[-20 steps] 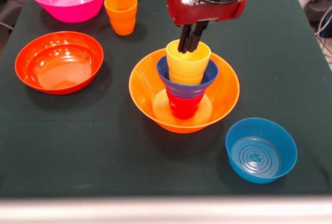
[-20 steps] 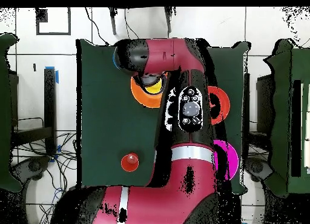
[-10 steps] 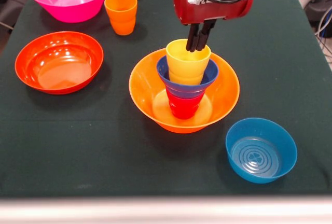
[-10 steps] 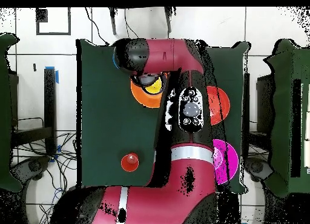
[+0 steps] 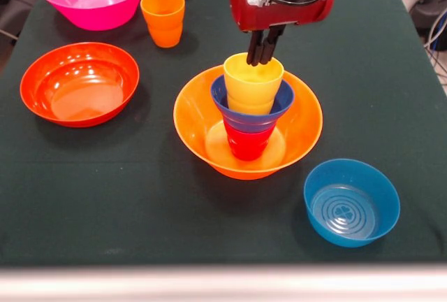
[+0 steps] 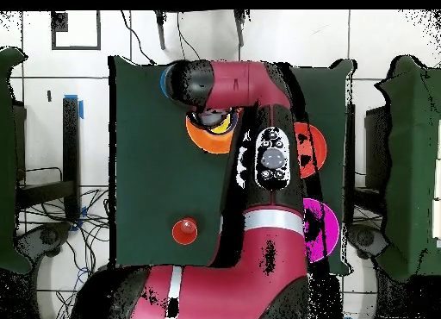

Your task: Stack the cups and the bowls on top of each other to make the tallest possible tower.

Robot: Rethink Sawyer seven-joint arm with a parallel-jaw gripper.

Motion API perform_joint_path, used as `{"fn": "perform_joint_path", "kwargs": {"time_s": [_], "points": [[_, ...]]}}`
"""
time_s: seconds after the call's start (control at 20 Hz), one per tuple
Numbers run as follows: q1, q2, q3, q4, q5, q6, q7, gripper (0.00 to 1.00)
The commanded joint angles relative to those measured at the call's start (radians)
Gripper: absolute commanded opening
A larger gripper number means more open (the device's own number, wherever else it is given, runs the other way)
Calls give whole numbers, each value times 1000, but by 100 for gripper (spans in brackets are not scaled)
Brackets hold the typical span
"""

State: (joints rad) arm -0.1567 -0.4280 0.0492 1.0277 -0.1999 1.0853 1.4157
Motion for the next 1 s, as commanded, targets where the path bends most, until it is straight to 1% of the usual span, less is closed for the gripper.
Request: {"fn": "perform_joint_path", "kwargs": {"time_s": [0.05, 0.2, 0.4, 0.85, 1.0], "points": [[9, -12, 11, 110, -39, 34, 38, 0], [5, -21, 8, 144, -41, 5, 33, 0], [3, 1, 14, 140, -42, -32, 39, 0], [2, 65, 47, 68, -24, -62, 41, 0], [0, 71, 50, 62, -24, -69, 36, 0]]}}
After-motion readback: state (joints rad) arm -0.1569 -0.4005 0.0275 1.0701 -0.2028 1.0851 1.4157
